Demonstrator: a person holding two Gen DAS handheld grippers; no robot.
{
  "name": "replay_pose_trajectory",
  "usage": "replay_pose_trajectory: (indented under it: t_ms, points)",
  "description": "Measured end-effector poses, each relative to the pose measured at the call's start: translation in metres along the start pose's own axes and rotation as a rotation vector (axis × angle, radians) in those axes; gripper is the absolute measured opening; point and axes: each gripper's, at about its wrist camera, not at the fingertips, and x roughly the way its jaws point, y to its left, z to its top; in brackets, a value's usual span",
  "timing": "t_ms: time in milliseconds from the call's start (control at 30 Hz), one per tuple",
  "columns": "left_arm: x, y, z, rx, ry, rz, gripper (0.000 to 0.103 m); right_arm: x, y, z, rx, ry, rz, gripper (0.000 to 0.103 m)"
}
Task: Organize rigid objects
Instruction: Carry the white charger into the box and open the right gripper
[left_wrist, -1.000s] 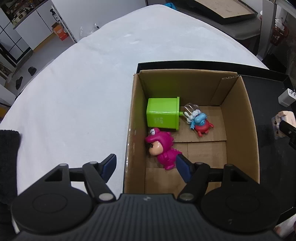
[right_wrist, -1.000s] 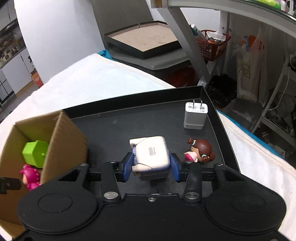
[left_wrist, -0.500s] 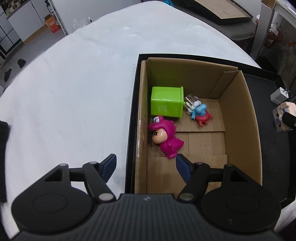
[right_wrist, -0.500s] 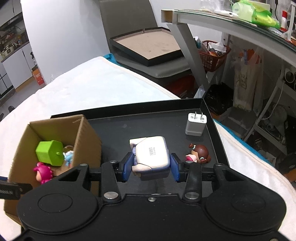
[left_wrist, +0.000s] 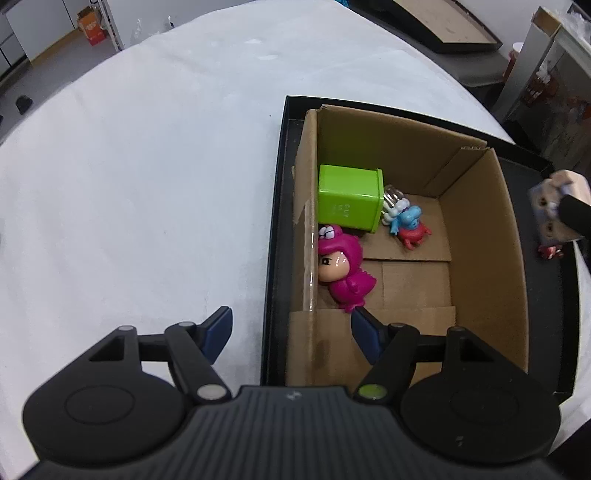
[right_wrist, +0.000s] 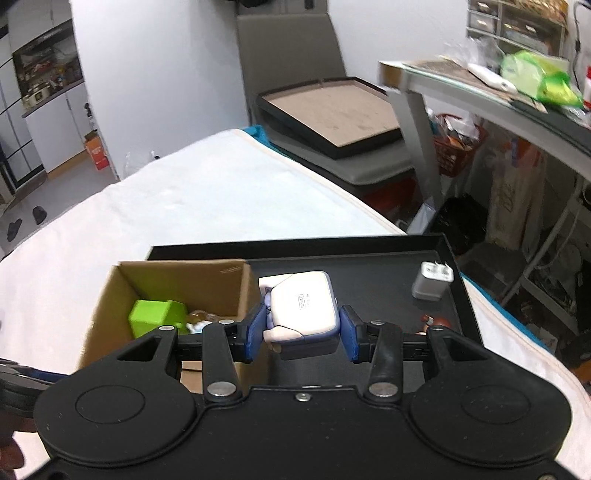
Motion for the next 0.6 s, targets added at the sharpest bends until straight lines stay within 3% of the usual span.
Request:
replay_pose_trajectory:
  t_ms: [300, 400, 567, 600]
  points:
    - [0.0, 0.007, -0.001, -0.016, -0.029, -0.079, 0.068, 0.009, 0.042, 0.001, -0.049, 0.028, 0.083, 0.042]
    - [0.005, 0.009, -0.004, -0.033, -0.029, -0.111, 0.062, 0.015, 0.052, -0.003, -0.063, 0.046, 0.09, 0.042]
    - [0.017, 0.008, -0.009, -0.052, -0.006, -0.118, 0.025, 0.023, 0.067, -0.007, -0.078, 0.068, 0.11, 0.042]
    - [0.018, 0.009, -0.01, -0.063, -0.009, -0.109, 0.021, 0.024, 0.07, -0.008, -0.082, 0.071, 0.112, 0.042]
